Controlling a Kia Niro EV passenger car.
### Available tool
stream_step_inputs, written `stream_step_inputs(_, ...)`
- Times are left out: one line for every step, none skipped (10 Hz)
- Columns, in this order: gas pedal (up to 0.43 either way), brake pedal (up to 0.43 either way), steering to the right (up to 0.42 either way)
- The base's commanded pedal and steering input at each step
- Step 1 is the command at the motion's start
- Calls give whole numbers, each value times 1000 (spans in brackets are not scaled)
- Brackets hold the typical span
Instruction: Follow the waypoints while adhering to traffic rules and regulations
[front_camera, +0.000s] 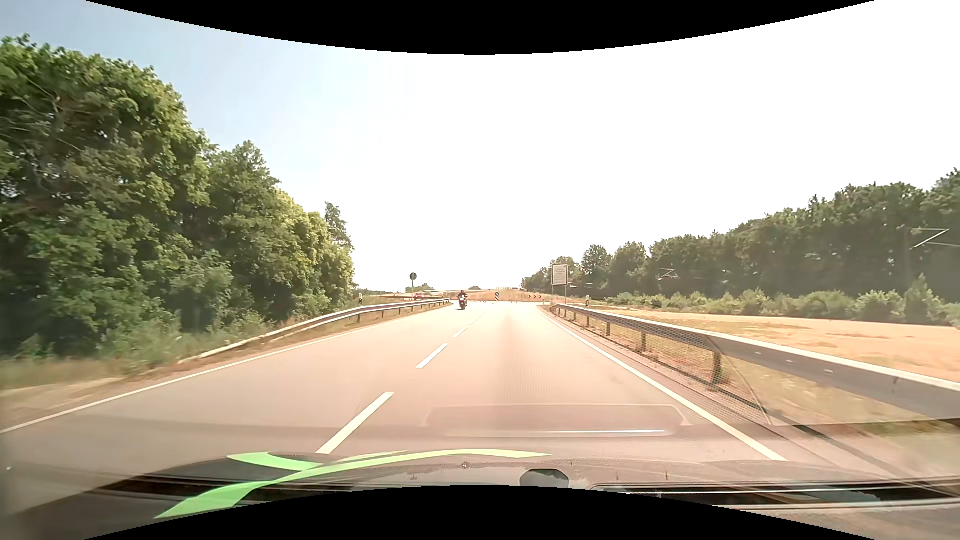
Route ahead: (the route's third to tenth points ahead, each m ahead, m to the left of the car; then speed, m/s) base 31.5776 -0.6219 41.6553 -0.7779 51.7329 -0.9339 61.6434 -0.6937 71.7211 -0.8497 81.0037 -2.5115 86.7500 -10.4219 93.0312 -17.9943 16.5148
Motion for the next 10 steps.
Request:
stream_step_inputs(0, 171, 6)
stream_step_inputs(0, 183, 7)
stream_step_inputs(0, 201, 7)
stream_step_inputs(0, 207, 7)
stream_step_inputs(0, 213, 7)
stream_step_inputs(0, 220, 7)
stream_step_inputs(0, 220, 7)
stream_step_inputs(0, 220, 7)
stream_step_inputs(0, 226, 7)
stream_step_inputs(0, 226, 7)
